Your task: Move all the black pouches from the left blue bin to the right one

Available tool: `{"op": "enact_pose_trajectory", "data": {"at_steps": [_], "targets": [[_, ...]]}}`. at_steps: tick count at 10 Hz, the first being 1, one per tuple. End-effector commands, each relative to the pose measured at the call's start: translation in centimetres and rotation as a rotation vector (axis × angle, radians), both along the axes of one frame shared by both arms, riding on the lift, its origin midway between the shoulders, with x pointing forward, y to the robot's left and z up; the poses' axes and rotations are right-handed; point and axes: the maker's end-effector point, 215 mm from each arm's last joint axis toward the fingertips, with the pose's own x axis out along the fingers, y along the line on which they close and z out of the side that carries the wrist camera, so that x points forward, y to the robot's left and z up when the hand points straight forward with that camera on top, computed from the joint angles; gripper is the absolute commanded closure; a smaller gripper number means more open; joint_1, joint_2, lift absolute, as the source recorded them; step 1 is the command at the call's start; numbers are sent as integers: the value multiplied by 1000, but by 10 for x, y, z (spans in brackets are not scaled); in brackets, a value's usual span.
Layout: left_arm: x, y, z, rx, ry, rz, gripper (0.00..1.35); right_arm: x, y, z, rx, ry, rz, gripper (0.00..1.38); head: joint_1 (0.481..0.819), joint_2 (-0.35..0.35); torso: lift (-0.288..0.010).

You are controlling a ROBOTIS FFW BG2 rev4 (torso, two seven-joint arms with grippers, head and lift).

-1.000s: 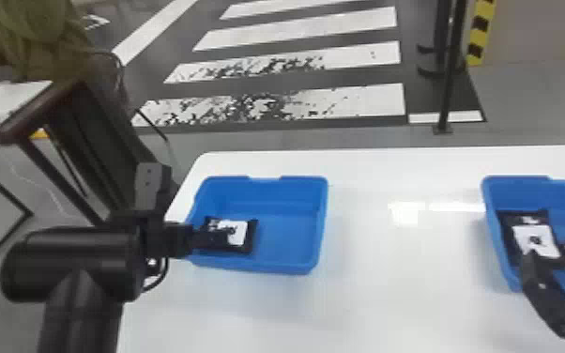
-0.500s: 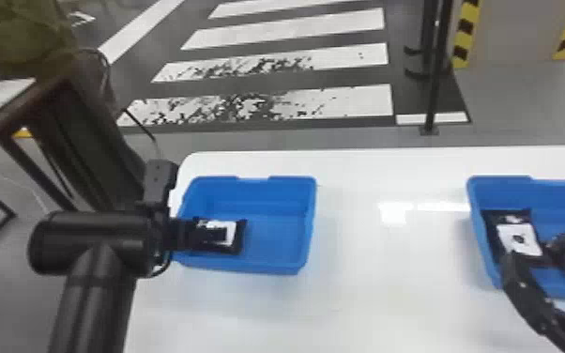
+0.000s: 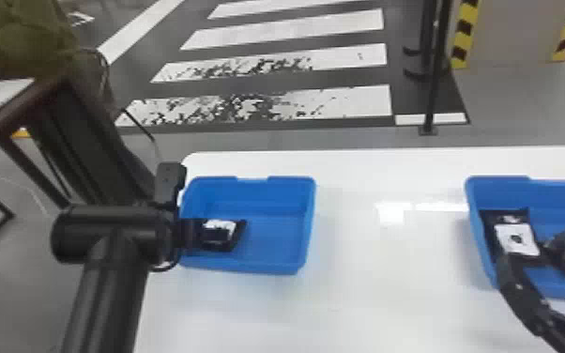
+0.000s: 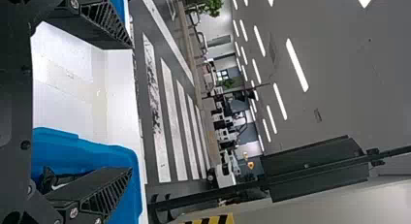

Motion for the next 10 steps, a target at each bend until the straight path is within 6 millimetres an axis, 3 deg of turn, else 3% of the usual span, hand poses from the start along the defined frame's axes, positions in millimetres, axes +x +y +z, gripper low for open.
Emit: {"op": "enact_pose_trajectory", "data": {"at_steps": [1, 2, 4, 7, 8, 10], "targets": [[-8, 1, -8, -5, 18, 6, 947, 0, 0, -3, 8, 8, 0, 131, 695, 265, -140], [-9, 1, -12, 2, 11, -1, 1237, -1, 0, -3, 12, 8, 1, 137, 695, 266, -140], [-4, -23, -3, -59, -65, -59, 1207, 1, 1, 2, 17, -2, 3, 145, 695, 266, -140], [-12, -53, 63, -66, -244, -135, 1207, 5, 7, 19, 42, -31, 17, 147, 695, 232, -140], [-14, -74, 82, -91, -310, -178, 1207, 7, 17, 29, 67, -47, 39, 147, 695, 221, -140], [-14, -146, 118, -198, -462, -318, 1207, 11, 57, 44, 146, -54, 125, 147, 695, 198, -140]]}}
